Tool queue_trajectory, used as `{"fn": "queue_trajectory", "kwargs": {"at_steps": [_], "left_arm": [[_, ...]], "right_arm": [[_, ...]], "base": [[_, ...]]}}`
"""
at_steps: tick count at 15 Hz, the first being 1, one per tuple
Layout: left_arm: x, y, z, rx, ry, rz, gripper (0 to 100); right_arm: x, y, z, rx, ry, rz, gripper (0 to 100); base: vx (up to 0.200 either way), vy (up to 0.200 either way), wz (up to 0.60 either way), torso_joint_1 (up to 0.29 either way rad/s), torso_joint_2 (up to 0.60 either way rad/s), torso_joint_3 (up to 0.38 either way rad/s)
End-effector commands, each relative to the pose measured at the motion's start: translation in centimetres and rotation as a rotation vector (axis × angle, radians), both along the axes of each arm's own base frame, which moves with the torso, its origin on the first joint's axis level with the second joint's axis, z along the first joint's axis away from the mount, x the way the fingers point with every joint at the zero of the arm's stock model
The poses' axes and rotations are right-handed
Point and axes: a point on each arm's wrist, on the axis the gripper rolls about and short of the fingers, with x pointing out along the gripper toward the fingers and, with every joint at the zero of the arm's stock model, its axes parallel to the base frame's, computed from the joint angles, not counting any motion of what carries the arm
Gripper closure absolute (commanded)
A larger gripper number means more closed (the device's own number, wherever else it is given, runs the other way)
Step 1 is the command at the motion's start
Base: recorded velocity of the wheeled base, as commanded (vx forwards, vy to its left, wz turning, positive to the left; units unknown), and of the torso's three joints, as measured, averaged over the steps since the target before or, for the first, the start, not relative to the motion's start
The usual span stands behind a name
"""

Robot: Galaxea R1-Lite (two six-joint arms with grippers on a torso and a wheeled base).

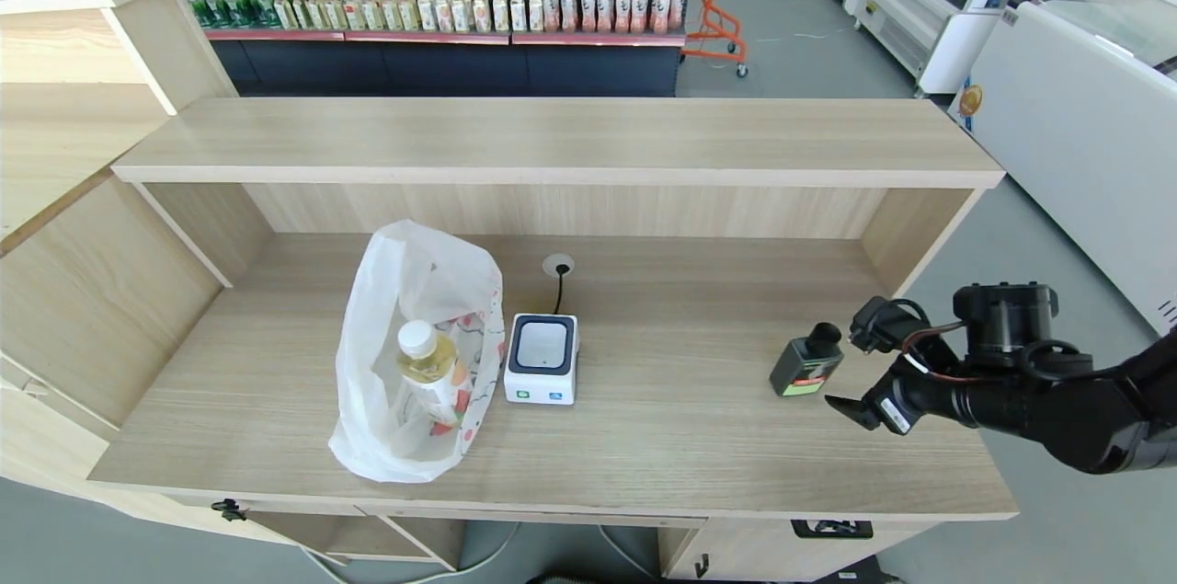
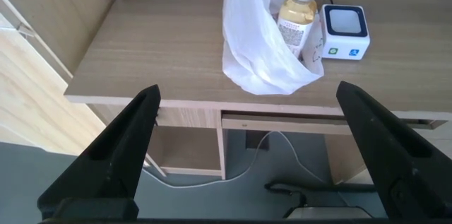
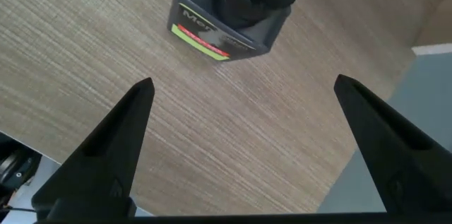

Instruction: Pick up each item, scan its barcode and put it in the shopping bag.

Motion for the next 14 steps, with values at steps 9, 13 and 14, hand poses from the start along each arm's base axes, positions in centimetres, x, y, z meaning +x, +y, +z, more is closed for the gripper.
{"fn": "queue_trajectory", "kwargs": {"at_steps": [9, 13, 14], "left_arm": [[0.0, 0.0, 0.0, 0.000, 0.000, 0.000, 0], [0.0, 0.0, 0.0, 0.000, 0.000, 0.000, 0], [0.0, 0.0, 0.0, 0.000, 0.000, 0.000, 0]], "right_arm": [[3.2, 2.3, -1.1, 0.001, -0.016, 0.057, 0], [4.1, 3.3, -2.3, 0.002, 0.002, 0.081, 0], [4.5, 3.6, -2.4, 0.003, -0.003, 0.087, 0]], "base": [[0.000, 0.000, 0.00, 0.000, 0.00, 0.000], [0.000, 0.000, 0.00, 0.000, 0.00, 0.000], [0.000, 0.000, 0.00, 0.000, 0.00, 0.000]]}}
